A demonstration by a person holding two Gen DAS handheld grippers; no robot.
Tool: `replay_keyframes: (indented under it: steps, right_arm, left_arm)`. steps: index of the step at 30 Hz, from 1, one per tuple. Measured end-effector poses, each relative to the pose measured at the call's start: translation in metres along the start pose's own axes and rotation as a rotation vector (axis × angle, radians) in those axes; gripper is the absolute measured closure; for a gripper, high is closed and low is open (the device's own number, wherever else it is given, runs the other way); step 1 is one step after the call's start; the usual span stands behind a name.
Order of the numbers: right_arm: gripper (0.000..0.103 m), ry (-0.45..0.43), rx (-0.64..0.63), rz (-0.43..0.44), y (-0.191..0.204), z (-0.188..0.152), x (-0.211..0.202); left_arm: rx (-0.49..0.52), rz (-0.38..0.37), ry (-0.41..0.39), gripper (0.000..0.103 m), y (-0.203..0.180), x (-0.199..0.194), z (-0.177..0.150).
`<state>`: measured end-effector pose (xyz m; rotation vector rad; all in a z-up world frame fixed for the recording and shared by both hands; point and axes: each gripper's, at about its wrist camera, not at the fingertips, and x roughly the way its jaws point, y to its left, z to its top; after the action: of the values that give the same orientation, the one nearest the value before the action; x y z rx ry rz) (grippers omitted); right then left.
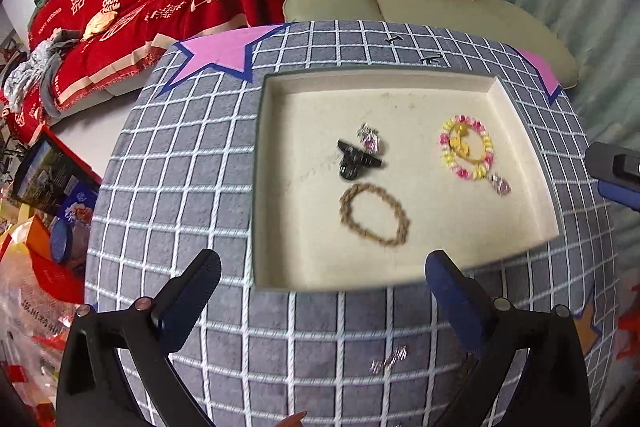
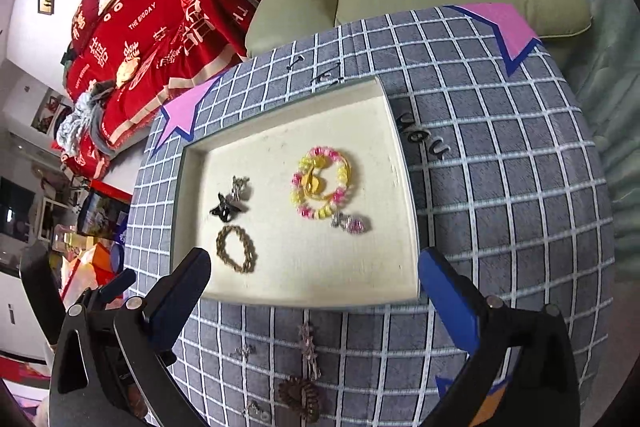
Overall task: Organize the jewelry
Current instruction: 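Withdraw both tools from the tray toward the remaining jewelry, then grasp the brown coiled hair tie with the right tool while the left tool grasps a silver charm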
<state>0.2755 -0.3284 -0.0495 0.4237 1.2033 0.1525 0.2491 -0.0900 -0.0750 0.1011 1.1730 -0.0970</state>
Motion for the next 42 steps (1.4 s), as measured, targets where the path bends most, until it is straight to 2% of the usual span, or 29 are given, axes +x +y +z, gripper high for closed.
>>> replay_keyframes:
  steps: [10,16,23,32,39,42]
  right_arm:
    - [0.0,0.074,0.0,-0.026,0.004,-0.042,-0.006]
    - [0.0,0.114,-0.001,-0.038,0.005,-0.067,-0.009]
    - [0.0,0.161,0.0,-0.055,0.003,-0.092,-0.006]
    - [0.0,0.242,0.008,-0.097,-0.006,-0.121,0.01]
    - [0.001,0.279,-0.003,-0.119,-0.01,-0.137,0.022]
    - [0.011,0.294,-0.024,-0.127,-0.009,-0.142,0.028]
  left_arm:
    - [0.027,0.018,0.023,0.0,0.01,-0.014,-0.051]
    - [0.018,-0.001,0.045,0.0,0.017,-0.017,-0.07]
    - [0.061,-0.029,0.07,0.0,0.014,-0.014,-0.088]
    - [0.138,-0.071,0.105,0.0,-0.002,0.004,-0.097]
    - [0.176,-0.077,0.12,0.0,-0.011,0.023,-0.093]
    - [0.19,-0.079,0.127,0.0,-0.016,0.03,-0.091]
